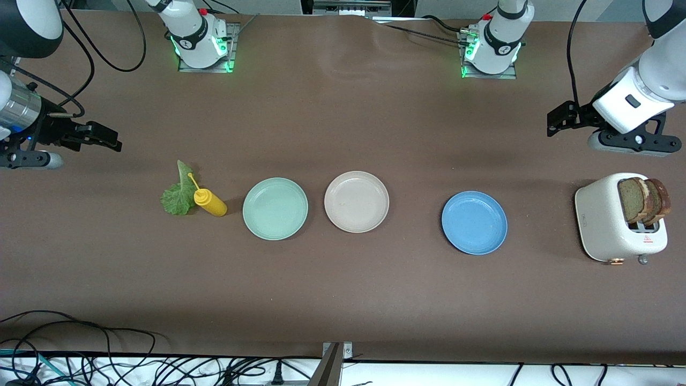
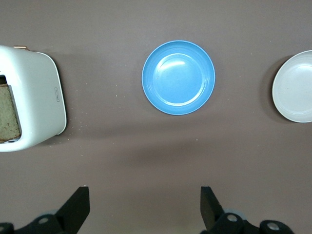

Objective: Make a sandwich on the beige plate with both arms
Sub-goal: 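Move the right gripper to the lettuce while the left gripper reaches the toaster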

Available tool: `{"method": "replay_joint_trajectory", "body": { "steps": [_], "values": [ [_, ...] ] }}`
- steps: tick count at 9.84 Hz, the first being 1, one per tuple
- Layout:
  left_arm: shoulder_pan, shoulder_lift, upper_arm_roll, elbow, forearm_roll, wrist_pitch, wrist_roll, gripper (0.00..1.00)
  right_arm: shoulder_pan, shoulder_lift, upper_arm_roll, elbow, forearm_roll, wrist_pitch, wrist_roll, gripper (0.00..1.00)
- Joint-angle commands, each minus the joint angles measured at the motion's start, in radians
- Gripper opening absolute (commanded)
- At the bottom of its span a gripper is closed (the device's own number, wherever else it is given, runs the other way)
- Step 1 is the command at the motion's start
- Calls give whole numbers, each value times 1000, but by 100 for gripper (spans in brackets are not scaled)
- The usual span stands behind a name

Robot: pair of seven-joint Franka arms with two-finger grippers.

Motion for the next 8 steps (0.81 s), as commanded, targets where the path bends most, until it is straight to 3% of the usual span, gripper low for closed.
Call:
{"method": "replay_joint_trajectory", "body": {
  "steps": [1,8],
  "values": [
    [-3,-2,1,2,18,-4,-1,100,1,-2,1,-11,16,-8,7,100],
    [-1,6,6,2,17,-4,-1,100,6,14,1,-46,16,-32,7,100]
  ]
}}
